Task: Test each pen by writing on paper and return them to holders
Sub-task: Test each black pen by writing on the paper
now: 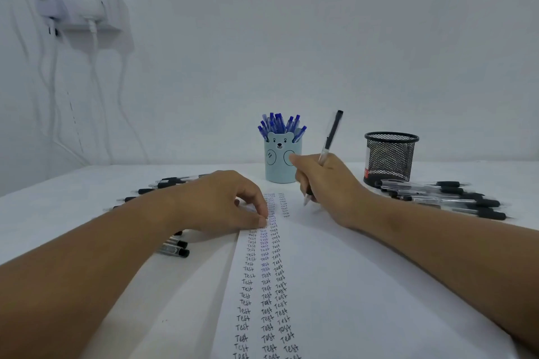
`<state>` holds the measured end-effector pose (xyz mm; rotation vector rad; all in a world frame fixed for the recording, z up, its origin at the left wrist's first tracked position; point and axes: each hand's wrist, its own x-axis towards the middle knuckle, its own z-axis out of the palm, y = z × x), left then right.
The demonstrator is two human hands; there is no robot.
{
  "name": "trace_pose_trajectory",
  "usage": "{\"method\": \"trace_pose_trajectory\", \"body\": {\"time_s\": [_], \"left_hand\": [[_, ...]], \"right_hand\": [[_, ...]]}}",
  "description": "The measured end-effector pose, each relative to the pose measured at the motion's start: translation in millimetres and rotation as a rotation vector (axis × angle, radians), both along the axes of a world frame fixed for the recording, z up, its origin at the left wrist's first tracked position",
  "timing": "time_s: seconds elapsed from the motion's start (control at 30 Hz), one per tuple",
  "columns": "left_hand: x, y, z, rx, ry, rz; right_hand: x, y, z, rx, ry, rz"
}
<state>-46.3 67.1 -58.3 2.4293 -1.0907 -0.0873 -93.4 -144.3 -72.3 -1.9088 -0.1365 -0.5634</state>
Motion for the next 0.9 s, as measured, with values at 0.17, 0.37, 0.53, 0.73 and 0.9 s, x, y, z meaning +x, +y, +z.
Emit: {"method": "trace_pose_trajectory", "body": {"time_s": [0.17, 0.37, 0.53, 0.73, 0.9], "left_hand": [[0, 0, 1, 0.001, 0.008, 0.004], [-3, 0, 2, 0.013, -0.004, 0.020], [-5, 0, 3, 0.003, 0.010, 0.016], [-4, 0, 2, 0.003, 0.025, 0.022], [-9, -1, 1, -0.002, 0.001, 0.036]], "right_hand": [[2, -10, 7, 0.069, -0.080, 0.021], [-2, -10, 3, -0.207, -0.163, -0.083], [-2, -12, 5, -0.298, -0.263, -0.079], [-4, -19, 7, -0.469, -0.234, -0.073], [0, -28, 23, -0.786, -0.106, -0.125]]}}
